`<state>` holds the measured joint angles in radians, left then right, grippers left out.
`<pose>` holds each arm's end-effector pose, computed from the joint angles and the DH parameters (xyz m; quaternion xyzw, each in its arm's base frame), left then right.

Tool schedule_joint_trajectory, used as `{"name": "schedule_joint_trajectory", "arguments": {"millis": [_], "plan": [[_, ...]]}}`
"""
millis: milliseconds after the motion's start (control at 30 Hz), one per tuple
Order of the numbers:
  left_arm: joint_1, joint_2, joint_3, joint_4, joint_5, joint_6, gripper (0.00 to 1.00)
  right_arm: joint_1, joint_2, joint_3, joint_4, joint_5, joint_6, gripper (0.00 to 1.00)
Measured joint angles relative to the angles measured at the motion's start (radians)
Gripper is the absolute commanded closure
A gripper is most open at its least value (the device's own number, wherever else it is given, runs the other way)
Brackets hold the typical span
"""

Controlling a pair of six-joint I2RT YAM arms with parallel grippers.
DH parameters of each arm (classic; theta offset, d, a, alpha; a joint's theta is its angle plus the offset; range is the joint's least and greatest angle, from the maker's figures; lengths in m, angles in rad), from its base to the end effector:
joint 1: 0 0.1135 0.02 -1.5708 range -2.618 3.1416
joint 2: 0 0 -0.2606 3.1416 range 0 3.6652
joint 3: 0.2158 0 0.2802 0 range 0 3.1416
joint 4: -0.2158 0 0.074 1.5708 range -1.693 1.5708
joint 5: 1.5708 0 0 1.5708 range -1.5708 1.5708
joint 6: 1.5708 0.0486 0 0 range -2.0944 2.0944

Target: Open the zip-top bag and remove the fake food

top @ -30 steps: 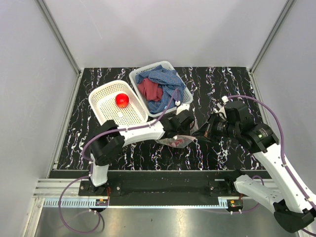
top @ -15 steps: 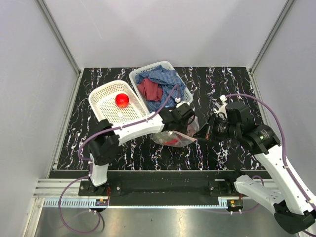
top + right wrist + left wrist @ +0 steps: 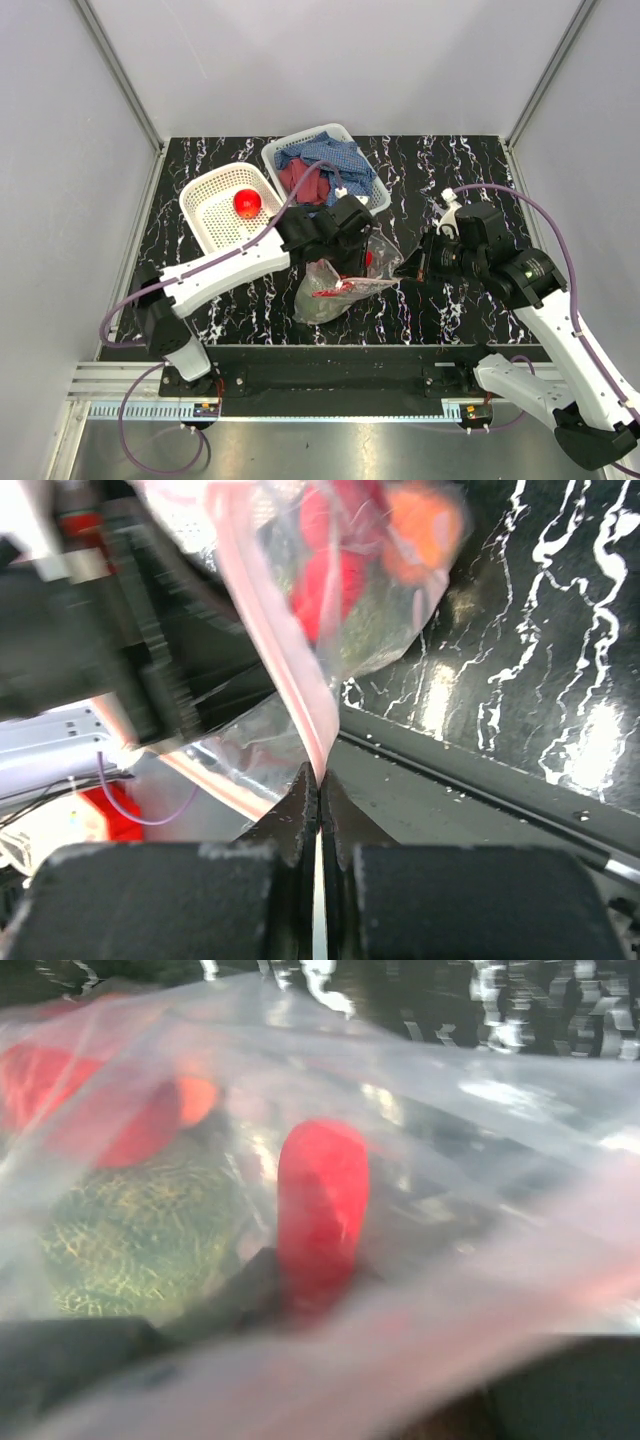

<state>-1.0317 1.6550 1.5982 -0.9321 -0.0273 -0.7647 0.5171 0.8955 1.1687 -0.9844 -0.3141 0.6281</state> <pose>0.1993 -0.3305 0.3151 0.1236 0.9499 -0.2162 0.1889 0.1625 0.1097 0.3701 -0.0153 0.9001 0.3425 0.2689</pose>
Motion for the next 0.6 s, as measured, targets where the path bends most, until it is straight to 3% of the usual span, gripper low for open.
{"name": "schedule_joint_trajectory", "arguments": {"millis": [233,600], "plan": [[-0.02,-0.117,-0.014,0.005,0.04,-0.014,1.0,0.0,0.009,0.0,0.0,0.018,-0.037,1.0],[-0.034,-0.327,-0.173,0.102,0.111,-0.035,1.0,0.019,0.058,0.072,0.032,-0.023,-0.038,1.0]]}}
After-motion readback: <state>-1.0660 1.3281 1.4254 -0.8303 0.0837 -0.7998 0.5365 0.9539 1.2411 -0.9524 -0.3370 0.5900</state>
